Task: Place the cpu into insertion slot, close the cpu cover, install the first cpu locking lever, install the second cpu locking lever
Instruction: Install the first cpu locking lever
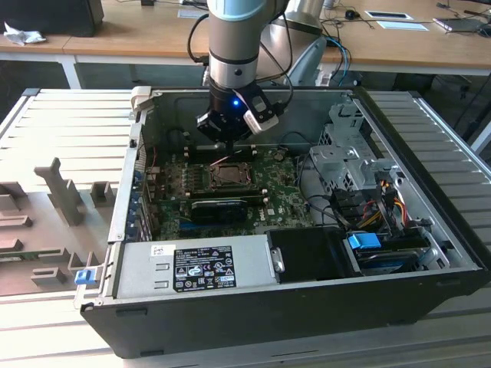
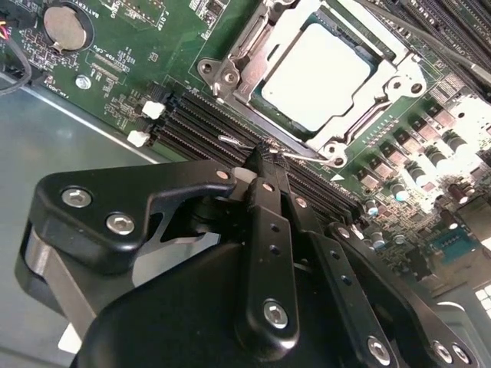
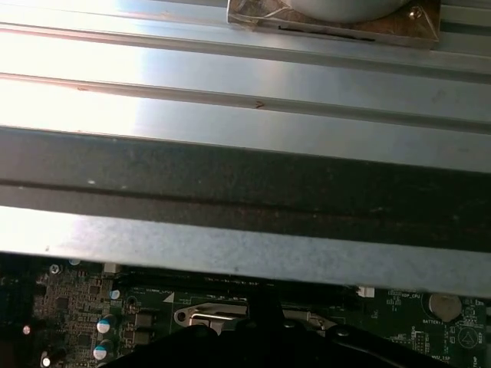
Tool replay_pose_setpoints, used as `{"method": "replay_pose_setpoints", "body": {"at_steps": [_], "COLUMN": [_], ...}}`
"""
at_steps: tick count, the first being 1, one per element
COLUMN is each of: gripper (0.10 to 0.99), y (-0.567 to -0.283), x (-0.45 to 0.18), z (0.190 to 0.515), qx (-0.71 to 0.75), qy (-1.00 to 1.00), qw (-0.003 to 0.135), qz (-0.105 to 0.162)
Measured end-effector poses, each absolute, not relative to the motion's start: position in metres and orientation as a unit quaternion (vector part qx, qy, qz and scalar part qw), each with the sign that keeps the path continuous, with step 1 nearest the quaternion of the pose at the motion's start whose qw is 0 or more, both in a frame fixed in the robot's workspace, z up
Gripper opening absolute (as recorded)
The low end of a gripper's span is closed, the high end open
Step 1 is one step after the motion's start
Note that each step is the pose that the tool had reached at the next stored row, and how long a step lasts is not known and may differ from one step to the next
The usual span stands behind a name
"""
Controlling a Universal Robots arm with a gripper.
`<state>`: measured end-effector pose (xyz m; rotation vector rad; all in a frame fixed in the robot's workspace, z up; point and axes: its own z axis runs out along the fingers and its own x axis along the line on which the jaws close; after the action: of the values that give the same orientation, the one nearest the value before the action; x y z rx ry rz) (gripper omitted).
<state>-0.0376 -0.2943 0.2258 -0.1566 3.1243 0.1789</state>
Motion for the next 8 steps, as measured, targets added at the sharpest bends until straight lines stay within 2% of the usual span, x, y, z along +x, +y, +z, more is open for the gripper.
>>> {"method": "replay_pose_setpoints", "body": {"at_steps": [8], "gripper": [0.106], "y": [-0.2942], "x": [-0.0424], "z": [0.2253], "qx": [-0.050], "qy": [0.997], "qw": [0.007], "qz": [0.057]}}
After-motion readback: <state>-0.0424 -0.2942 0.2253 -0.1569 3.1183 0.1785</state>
